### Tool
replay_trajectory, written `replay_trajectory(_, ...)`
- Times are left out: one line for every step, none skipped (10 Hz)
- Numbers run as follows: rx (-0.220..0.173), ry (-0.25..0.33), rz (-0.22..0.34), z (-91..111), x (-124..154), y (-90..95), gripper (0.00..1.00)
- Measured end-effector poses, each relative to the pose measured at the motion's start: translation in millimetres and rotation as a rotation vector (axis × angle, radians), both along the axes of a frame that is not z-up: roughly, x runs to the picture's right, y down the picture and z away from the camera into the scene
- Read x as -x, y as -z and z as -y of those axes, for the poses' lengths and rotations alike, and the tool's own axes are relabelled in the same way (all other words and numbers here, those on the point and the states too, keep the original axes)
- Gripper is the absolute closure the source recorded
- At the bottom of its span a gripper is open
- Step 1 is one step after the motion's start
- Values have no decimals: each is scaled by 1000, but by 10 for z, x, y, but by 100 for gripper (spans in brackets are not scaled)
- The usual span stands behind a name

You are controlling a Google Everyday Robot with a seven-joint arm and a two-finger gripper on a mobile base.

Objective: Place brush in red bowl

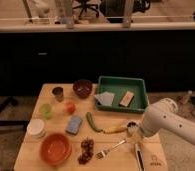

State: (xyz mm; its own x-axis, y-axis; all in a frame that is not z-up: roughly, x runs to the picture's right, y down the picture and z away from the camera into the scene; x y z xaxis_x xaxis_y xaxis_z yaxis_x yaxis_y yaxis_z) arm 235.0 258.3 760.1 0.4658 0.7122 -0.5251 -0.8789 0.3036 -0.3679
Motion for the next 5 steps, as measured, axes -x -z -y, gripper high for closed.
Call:
replay_trajectory(12,-17,-5,-31,7,-65,20)
replay_trajectory(33,-40,-21,-66,19,-142,20)
replay_trajectory(48,-69,-47,-113,16,-201,20)
replay_trajectory(62,-104,-85,-156,-14,-239,20)
replay_trajectory(72,-132,-118,-184,-50,-252,20)
